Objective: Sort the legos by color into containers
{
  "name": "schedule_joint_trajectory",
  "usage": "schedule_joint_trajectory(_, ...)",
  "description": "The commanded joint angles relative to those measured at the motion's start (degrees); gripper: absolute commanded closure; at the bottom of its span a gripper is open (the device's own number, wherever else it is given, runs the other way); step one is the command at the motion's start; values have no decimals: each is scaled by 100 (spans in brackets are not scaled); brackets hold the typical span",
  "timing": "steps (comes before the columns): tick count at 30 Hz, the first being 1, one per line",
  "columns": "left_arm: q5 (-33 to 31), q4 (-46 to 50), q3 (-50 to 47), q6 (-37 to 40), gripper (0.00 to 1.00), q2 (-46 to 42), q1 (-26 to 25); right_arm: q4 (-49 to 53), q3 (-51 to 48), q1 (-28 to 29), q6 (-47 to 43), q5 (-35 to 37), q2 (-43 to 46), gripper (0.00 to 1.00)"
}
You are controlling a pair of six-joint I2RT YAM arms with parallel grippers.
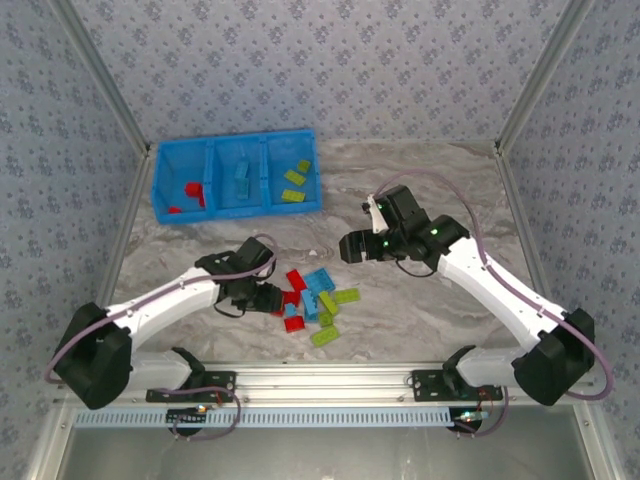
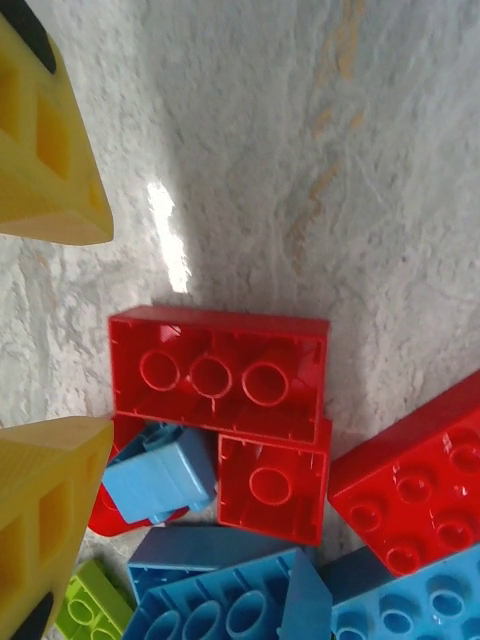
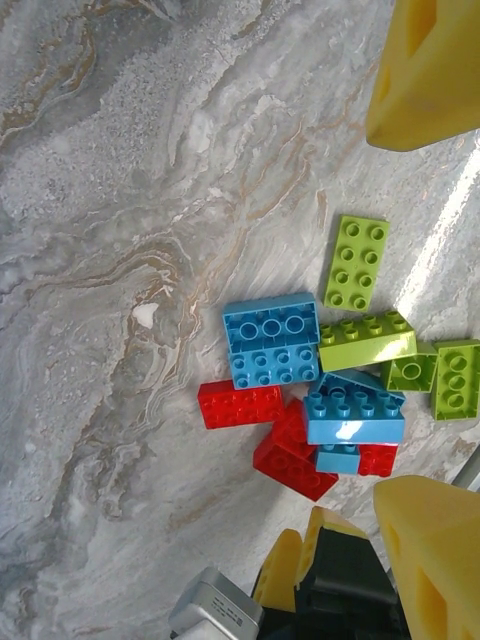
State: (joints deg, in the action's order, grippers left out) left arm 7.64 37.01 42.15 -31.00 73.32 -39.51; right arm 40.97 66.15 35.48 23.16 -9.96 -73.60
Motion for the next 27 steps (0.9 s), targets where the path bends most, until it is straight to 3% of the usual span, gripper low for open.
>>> schedule_joint_trajectory(1, 434, -208, 99, 192, 49, 337, -38, 197, 168, -31, 92, -78, -40, 13)
schedule_joint_trajectory(14, 474, -619, 212, 446, 47, 1328, -55, 164, 111, -33, 180, -24, -95, 13)
schedule_joint_trajectory(17, 351, -685, 212, 431, 52, 1461, -56, 164, 126, -34, 187, -95, -151, 13)
schedule_joint_trajectory(21, 341, -809, 147, 393, 71, 1317, -57, 143, 106, -25, 191, -271, -187, 12)
schedule_joint_trajectory(25, 282, -819, 123, 393, 82, 901, -39, -269, -82, -10, 147, -1164, -207, 12)
schedule_joint_trajectory(27, 218, -730, 194, 391, 83, 614, 32, -417, -119, 19, 148, -1546, -282, 12)
